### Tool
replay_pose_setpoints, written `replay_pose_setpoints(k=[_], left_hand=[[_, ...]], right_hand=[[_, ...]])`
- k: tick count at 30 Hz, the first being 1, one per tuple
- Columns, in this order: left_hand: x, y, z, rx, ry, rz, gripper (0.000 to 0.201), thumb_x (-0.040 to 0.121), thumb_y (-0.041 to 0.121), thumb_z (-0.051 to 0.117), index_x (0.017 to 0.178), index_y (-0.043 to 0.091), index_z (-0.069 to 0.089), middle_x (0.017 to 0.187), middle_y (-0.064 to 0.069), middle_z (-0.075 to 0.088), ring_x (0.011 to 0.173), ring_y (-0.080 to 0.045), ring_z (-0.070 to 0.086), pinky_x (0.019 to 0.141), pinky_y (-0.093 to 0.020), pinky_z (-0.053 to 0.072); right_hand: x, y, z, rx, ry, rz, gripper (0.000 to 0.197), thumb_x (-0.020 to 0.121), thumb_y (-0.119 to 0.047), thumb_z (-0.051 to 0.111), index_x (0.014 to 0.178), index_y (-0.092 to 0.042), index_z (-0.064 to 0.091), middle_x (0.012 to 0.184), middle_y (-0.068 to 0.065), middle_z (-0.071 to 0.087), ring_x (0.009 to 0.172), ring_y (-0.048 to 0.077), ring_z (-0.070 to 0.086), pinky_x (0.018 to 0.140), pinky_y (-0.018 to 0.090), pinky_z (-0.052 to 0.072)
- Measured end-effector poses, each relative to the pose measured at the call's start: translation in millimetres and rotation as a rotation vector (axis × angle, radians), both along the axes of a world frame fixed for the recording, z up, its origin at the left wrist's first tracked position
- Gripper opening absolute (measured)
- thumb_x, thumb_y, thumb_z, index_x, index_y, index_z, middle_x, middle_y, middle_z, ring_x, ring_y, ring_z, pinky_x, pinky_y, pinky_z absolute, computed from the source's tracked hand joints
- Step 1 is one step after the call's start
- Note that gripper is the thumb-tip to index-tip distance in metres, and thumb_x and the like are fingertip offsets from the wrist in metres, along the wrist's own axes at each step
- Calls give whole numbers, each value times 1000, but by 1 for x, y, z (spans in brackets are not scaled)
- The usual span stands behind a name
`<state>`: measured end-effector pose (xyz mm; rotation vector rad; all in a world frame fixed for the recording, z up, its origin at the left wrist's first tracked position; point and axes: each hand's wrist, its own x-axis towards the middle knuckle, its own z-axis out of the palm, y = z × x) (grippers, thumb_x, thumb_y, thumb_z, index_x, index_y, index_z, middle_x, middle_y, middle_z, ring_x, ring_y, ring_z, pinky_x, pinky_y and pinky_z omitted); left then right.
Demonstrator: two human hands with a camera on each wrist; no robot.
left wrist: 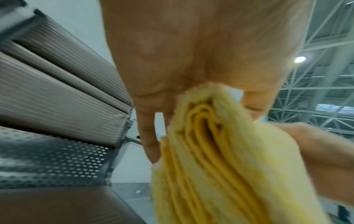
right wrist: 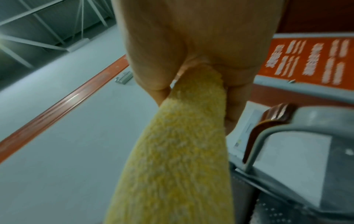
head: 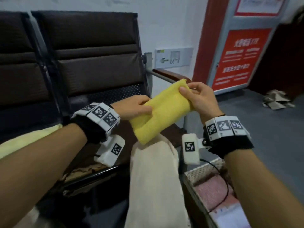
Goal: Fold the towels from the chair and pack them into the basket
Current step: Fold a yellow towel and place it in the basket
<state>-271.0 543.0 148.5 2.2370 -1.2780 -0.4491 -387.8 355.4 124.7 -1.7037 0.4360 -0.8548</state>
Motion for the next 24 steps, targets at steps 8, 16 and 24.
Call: replay_pose_setpoints(k=[8, 16, 24], left_hand=[[-72, -134, -47, 289, -51, -243, 42, 91, 34, 58, 128, 15, 53, 123, -3, 58, 111, -21, 56, 100, -40, 43], [-134, -205, -195, 428, 173, -345, 43, 89, 33, 61, 126, 13, 54, 127, -6, 58, 116, -22, 55, 99, -36, 44], [-142, -220, -294, 631, 200, -395, 37, 87, 39, 61, 117, 17, 59, 120, -3, 61, 108, -21, 57, 90, -30, 46]], right_hand=[[-111, -88, -92, 188, 77, -296, 27, 85, -29, 70, 100, -10, 61, 91, 0, 64, 79, 5, 60, 59, 16, 50], [-197, -133, -211, 251, 399, -432, 24, 84, -29, 70, 99, -13, 59, 92, 2, 61, 82, 10, 57, 60, 13, 45], [-203, -146, -314, 253, 694, -377, 28, 85, -37, 68, 102, -18, 59, 109, 0, 61, 106, 19, 57, 86, 30, 44]])
